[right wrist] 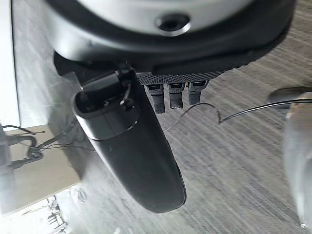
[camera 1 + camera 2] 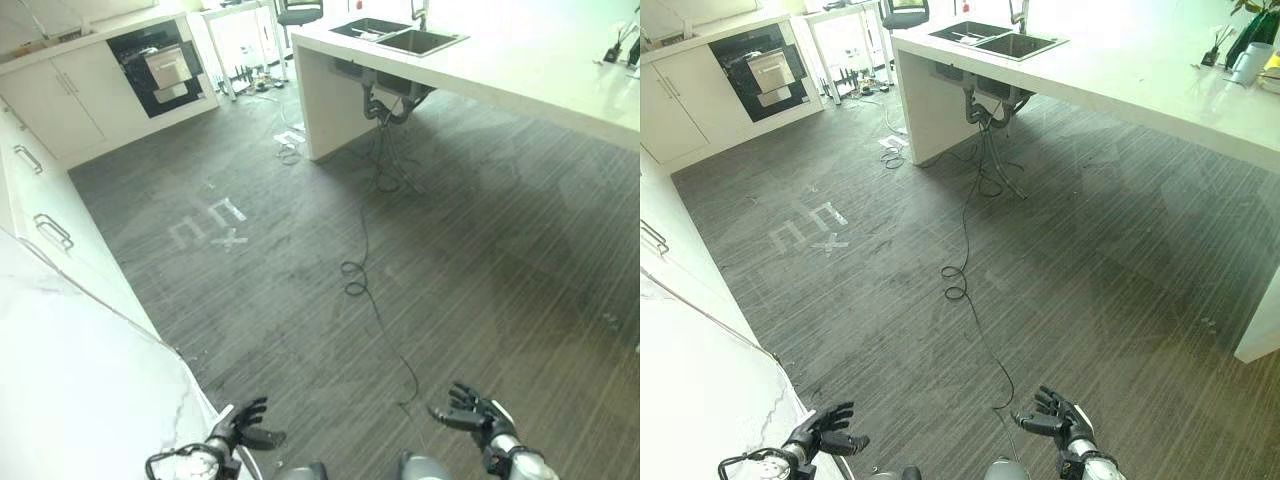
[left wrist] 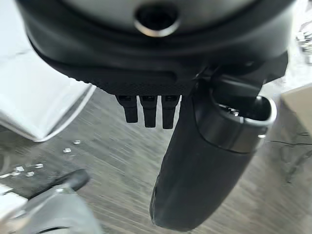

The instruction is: Place the dishes in the dishwasher.

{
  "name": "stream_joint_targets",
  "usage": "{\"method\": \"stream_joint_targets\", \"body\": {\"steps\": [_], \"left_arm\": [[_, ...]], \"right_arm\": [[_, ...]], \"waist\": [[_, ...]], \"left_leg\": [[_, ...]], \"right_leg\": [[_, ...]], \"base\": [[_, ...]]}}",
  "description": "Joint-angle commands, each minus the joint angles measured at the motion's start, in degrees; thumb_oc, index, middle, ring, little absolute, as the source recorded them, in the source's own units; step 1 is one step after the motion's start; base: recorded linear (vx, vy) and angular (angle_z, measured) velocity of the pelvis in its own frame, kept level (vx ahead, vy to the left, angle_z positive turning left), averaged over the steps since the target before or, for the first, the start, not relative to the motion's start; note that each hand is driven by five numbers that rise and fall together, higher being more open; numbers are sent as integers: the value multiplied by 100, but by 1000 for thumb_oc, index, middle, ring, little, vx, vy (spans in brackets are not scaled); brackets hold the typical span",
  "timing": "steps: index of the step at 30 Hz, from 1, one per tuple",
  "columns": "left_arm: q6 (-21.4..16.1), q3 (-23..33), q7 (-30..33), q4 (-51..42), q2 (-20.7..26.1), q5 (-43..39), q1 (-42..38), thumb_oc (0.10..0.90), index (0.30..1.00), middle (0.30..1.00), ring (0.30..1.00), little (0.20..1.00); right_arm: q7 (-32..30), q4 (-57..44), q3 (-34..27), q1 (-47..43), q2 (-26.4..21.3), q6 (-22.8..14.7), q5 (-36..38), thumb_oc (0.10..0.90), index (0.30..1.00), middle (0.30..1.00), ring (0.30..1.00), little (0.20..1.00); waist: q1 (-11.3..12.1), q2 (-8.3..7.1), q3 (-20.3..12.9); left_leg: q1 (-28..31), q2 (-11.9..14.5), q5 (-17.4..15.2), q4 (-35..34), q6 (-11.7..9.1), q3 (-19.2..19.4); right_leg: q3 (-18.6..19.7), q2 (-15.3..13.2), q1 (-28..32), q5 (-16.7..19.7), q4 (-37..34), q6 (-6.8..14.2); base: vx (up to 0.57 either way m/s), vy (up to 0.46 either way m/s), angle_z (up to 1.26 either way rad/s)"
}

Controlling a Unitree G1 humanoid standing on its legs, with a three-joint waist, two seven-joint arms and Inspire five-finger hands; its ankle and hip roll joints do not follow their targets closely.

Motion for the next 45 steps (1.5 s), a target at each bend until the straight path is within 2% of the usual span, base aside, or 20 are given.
{"method": "stream_joint_targets", "body": {"steps": [1,8,10,13,15,17,19,22,27,29,30,31,34,35,36,37,40,41,44,45], "left_arm": [[-557,217,259,-521,64,-187,-197,800,900,900,900,900],[-761,218,165,-829,39,-544,-181,800,900,900,900,900],[-724,150,150,-1080,124,-667,-274,800,900,900,900,900],[-578,75,224,-1274,194,-826,-443,800,900,900,900,900],[-557,45,316,-1334,196,-652,-441,800,900,900,900,900],[-583,35,443,-1366,167,-690,-387,800,900,900,900,900],[-578,89,505,-1354,146,-664,-362,800,900,900,900,900],[-677,111,547,-1199,21,-564,-300,800,900,900,900,900],[-953,220,654,-1015,-112,-386,-95,800,900,900,900,900],[-1018,168,700,-1013,-92,-170,-47,800,900,900,900,900],[-1033,166,680,-1013,-89,-141,-43,800,900,900,900,900],[-1073,128,655,-1124,-94,-121,-20,800,900,900,900,900],[-965,115,572,-1232,-36,-122,-62,800,900,900,900,900],[-953,107,543,-1229,-32,-105,-89,800,900,900,900,900],[-996,103,529,-1152,-67,37,-98,800,900,900,900,900],[-1048,112,557,-1055,-97,134,-32,800,900,900,900,900],[-1076,82,573,-976,-128,134,89,800,900,900,900,900],[-978,94,446,-950,-122,301,197,800,900,900,900,900],[-949,69,407,-897,-107,348,211,800,900,900,900,900],[-924,65,440,-811,-106,397,214,800,900,900,900,900]], "right_arm": [[183,-360,-91,-405,-94,-650,110,800,900,900,900,900],[95,-358,-122,-399,-70,-480,-247,800,900,900,900,900],[-25,-532,-114,-430,-53,-499,-208,800,900,900,900,900],[33,-772,-118,-429,-105,-458,-227,800,900,900,900,900],[82,-842,-125,-377,-145,-463,-513,800,900,900,900,900],[77,-871,-104,-368,-189,-443,-465,800,900,900,900,900],[128,-875,-159,-327,-242,-420,-459,800,900,900,900,900],[254,-806,-186,-305,-266,-374,-525,800,900,900,900,900],[227,-617,-90,-297,-297,-363,-404,800,900,900,900,900],[184,-588,71,-357,-363,-478,-478,800,900,900,900,900],[162,-599,92,-364,-383,-484,-469,800,900,900,900,900],[140,-650,108,-345,-512,-558,-524,800,900,900,900,900],[105,-672,74,-313,-589,-537,-583,800,900,900,900,900],[80,-639,83,-323,-595,-554,-559,800,900,900,900,900],[110,-536,113,-372,-559,-646,-568,800,900,900,900,900],[25,-515,165,-414,-482,-629,-594,800,900,900,900,900],[-146,-506,314,-458,-446,-601,-518,800,900,900,900,900],[-262,-431,374,-513,-434,-649,-399,800,900,900,900,900],[-282,-410,364,-568,-471,-673,-398,800,900,900,900,900],[-319,-339,342,-589,-470,-660,-428,800,900,900,900,900]], "waist": [[45,-24,19],[37,-15,52],[-41,70,136],[-163,181,348],[-141,219,449],[-159,151,519],[-255,-5,573],[-319,-114,592],[-329,-25,418],[-279,19,356],[-258,-7,354],[-150,-111,395],[-76,-204,481],[-6,-197,512],[188,-211,545],[335,-212,592],[592,-171,655],[797,-184,725],[819,-149,684],[800,-105,638]], "left_leg": [[3,-76,-1081,448,180,308],[-5,-265,-1134,448,378,63],[-26,-349,-1148,448,552,-140],[-69,-465,-1150,448,765,-303],[14,-518,-1170,448,770,-239],[193,-618,-1287,448,738,-160],[448,-781,-1469,448,671,-312],[752,-920,-1716,448,651,-455],[1411,-867,-1723,448,431,-666],[1684,-696,-418,598,-84,-682],[1489,-686,-120,1102,-196,-688],[420,-736,451,3074,-494,-550],[-529,-483,486,4318,-498,-164],[-836,-553,390,4343,-436,-105],[-1166,-683,258,3400,-258,-22],[-1148,-484,341,1984,-200,111],[-1620,-473,936,934,-367,-241],[-2022,-311,1169,586,-448,-370],[-1959,-239,923,449,-354,-198],[-1792,-273,667,448,-267,-271]], "right_leg": [[-88,45,182,-702,-2,184],[32,103,328,-619,-2,203],[93,294,410,-277,-2,209],[99,410,-384,377,1470,348],[-197,166,-751,632,2093,351],[-439,83,-944,778,1607,401],[-488,104,-1065,1038,105,458],[-412,-115,-1495,1172,-2,518],[-328,134,-1141,630,-2,209],[-265,328,-787,217,-2,-87],[-227,337,-707,138,-2,-146],[-64,282,-380,-154,-2,-327],[-77,254,-16,-388,-2,-482],[-72,270,102,-455,-2,-475],[75,315,259,-584,-2,-422],[193,429,463,-742,-2,-375],[505,606,679,-907,-2,-328],[625,604,852,-1024,-2,-318],[530,453,963,-1095,-2,-226],[473,386,1056,-1144,-2,-148]], "base": [[20,110,-11],[33,86,2],[55,155,12],[-1,181,17],[165,148,-6],[340,-19,-9],[542,-256,-1],[433,-207,35],[415,-203,18],[428,-217,5],[459,-240,-6],[331,-181,-10],[274,-148,-27],[402,-34,-19],[655,101,-47],[624,133,-73],[530,205,-68],[603,299,-59],[365,268,-62],[270,249,-51]]}}
